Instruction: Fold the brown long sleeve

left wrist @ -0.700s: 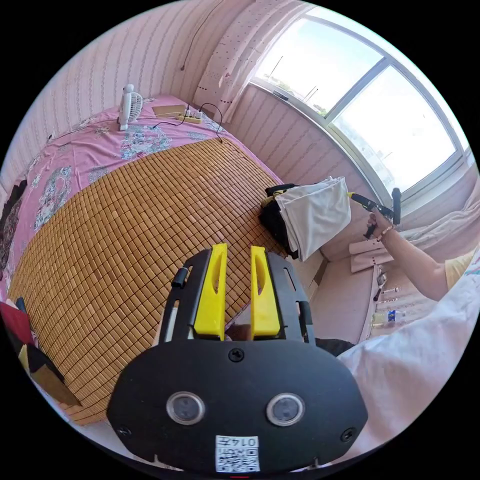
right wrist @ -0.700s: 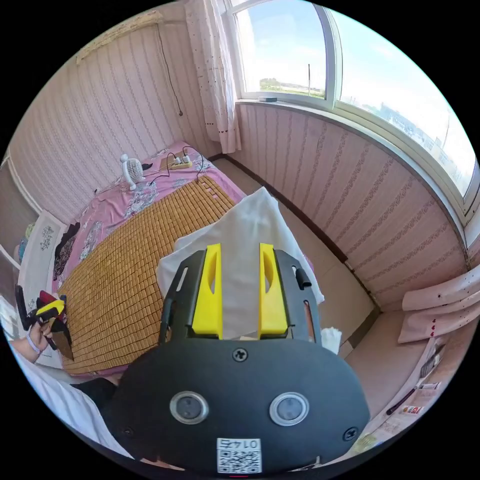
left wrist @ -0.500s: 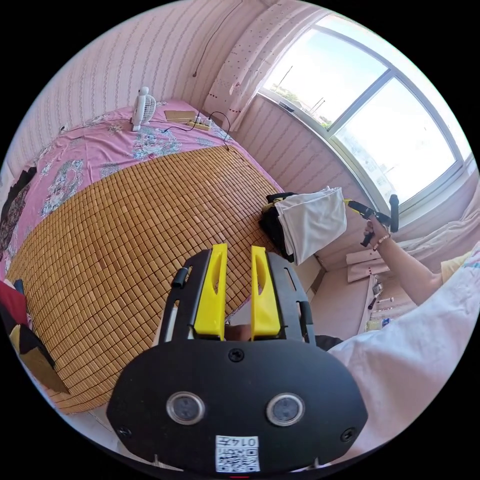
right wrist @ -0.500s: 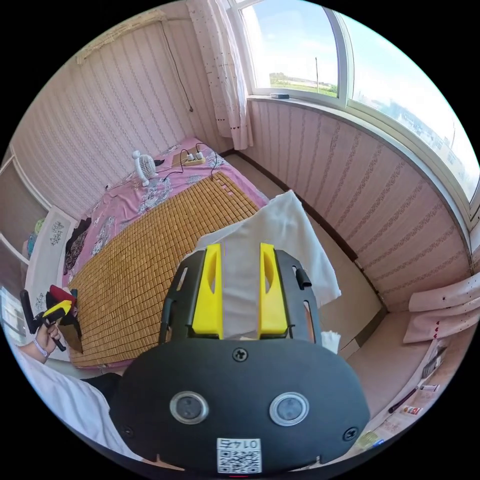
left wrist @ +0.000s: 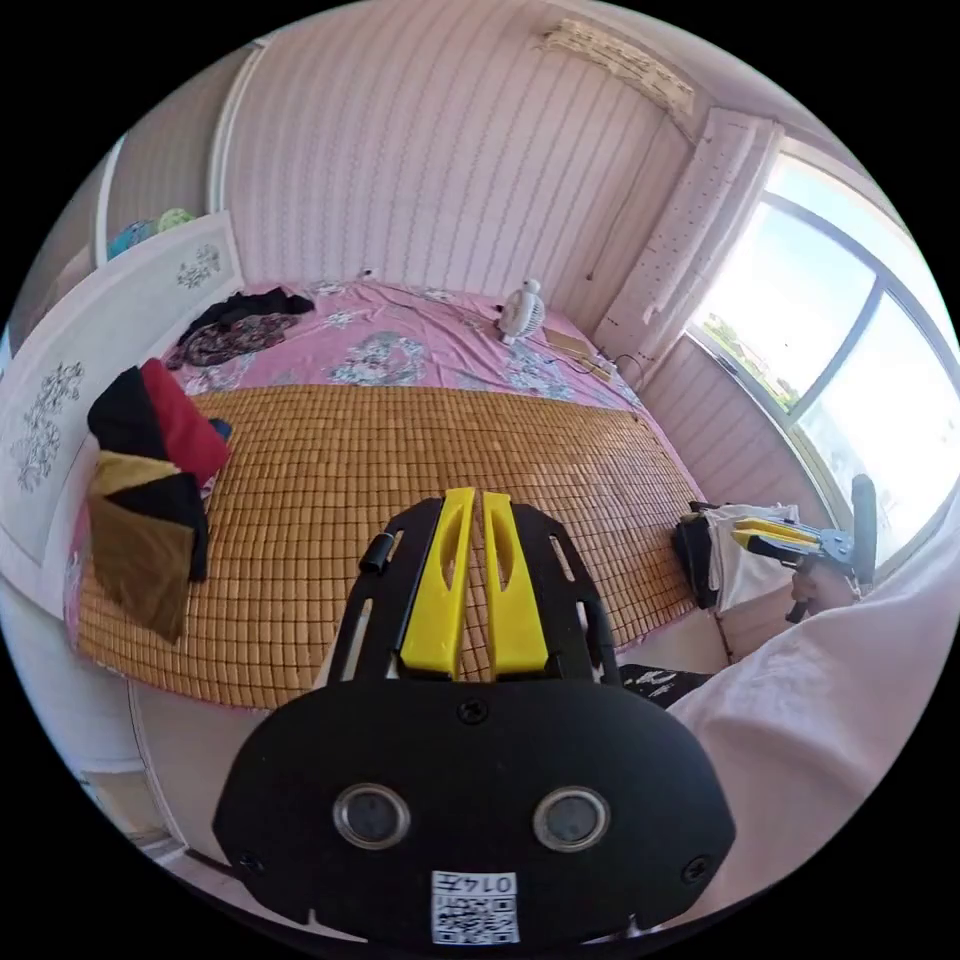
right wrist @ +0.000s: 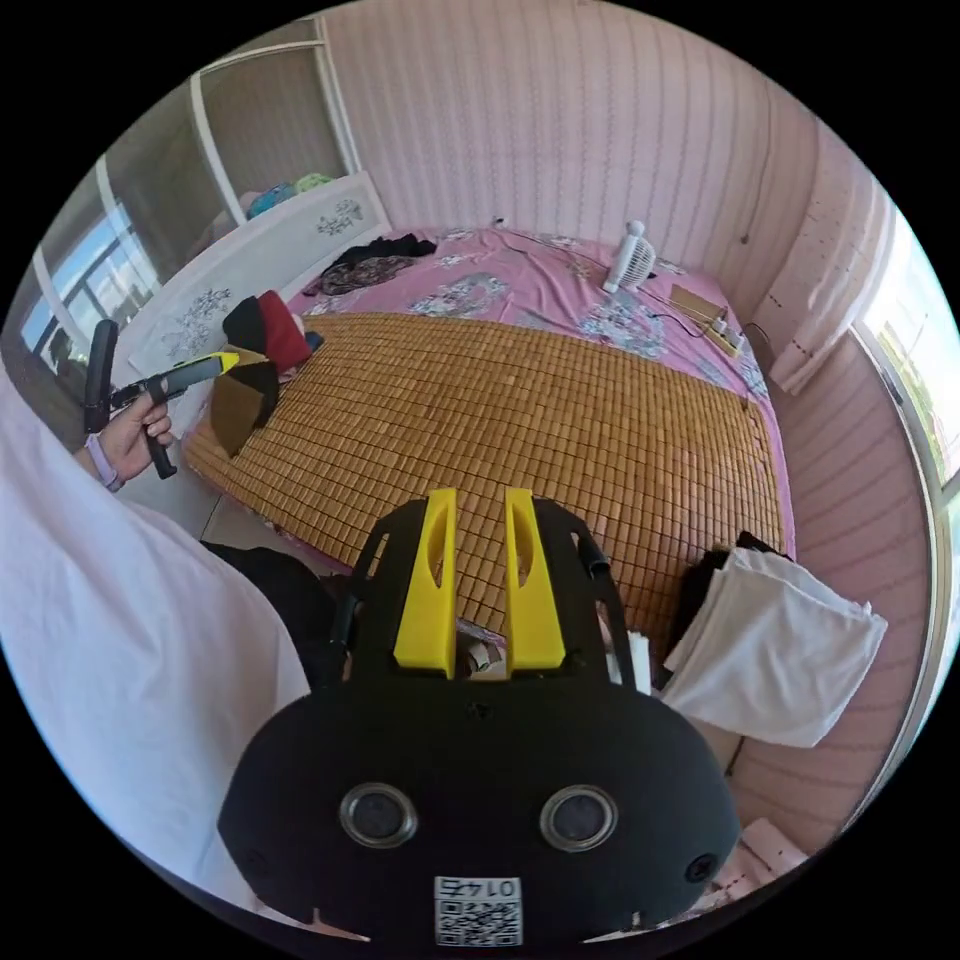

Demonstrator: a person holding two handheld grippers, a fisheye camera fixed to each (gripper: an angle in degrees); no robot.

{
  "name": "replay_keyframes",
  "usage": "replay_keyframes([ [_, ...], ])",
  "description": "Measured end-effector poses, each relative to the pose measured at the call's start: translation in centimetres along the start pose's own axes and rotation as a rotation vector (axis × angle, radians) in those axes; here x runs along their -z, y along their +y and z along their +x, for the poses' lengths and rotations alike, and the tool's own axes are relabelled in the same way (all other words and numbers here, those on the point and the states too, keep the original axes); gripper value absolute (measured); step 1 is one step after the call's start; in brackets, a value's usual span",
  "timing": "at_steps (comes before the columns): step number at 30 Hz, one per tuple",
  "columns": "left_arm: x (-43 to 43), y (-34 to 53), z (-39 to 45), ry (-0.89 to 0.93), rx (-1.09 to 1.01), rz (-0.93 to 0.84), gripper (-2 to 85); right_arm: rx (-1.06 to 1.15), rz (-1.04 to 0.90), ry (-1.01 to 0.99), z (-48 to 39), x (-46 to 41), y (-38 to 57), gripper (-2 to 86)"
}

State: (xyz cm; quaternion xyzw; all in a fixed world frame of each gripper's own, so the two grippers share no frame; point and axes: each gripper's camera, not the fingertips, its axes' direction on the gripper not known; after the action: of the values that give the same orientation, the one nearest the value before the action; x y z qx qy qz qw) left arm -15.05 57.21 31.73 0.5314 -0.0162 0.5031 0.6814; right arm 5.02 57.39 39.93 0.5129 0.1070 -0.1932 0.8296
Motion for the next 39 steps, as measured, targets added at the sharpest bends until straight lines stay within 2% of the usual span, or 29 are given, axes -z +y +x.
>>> replay_keyframes([
  [2,2.2,3.1,-7.6,-0.066,0.146,-0.011,0.2,0.068,-0.019,-0.074,-3.7,-2.1,-3.4,6.7],
  [5,4.9,6.9,-17.1,-0.124,0.307,-0.028,4.2,0.038,-0.061,-0.172,-9.8,-6.0,-8.3,6.4],
  [8,7.4,10.1,-25.8,-0.204,0.437,-0.072,6.2,0.08,-0.122,-0.355,-16.5,-10.0,-13.6,6.3],
  [10,8.5,12.2,-30.1,-0.256,0.517,-0.078,6.5,0.302,-0.259,-0.369,-22.9,-14.1,-18.2,6.4],
  [12,9.1,14.1,-33.9,-0.284,0.594,-0.079,6.7,0.435,-0.334,-0.372,-27.2,-17.4,-21.5,6.0],
  [16,7.4,17.4,-41.0,-0.304,0.799,-0.074,6.4,0.732,-0.412,-0.457,-36.7,-25.6,-27.6,5.4],
  [20,3.4,19.7,-46.2,-0.266,1.008,-0.084,6.6,0.834,-0.463,-0.439,-44.0,-33.8,-31.0,6.8],
  [23,0.9,20.1,-49.0,-0.268,1.055,-0.076,7.6,0.888,-0.524,-0.412,-49.0,-40.3,-32.3,8.1],
  [26,-1.3,19.9,-51.2,-0.268,1.068,-0.029,9.3,0.932,-0.496,-0.334,-52.3,-45.2,-33.0,9.8],
  [30,-4.7,19.7,-52.6,-0.198,1.051,-0.077,7.0,0.854,-0.249,-0.037,-53.2,-49.1,-33.7,7.5],
  [31,-5.4,19.6,-52.2,-0.24,1.003,-0.086,5.4,0.839,-0.255,-0.022,-52.9,-50.3,-33.5,5.2],
  [33,-5.9,19.4,-51.4,-0.302,0.928,-0.073,4.1,0.869,-0.354,-0.038,-52.4,-52.2,-32.8,1.6],
  [35,-6.2,19.6,-50.3,-0.35,0.868,-0.036,2.1,0.876,-0.351,-0.105,-51.2,-52.4,-32.4,0.4],
  [39,-5.4,20.2,-49.3,-0.371,0.881,-0.03,-0.2,0.802,-0.309,-0.38,-46.4,-49.7,-33.4,-0.4],
])
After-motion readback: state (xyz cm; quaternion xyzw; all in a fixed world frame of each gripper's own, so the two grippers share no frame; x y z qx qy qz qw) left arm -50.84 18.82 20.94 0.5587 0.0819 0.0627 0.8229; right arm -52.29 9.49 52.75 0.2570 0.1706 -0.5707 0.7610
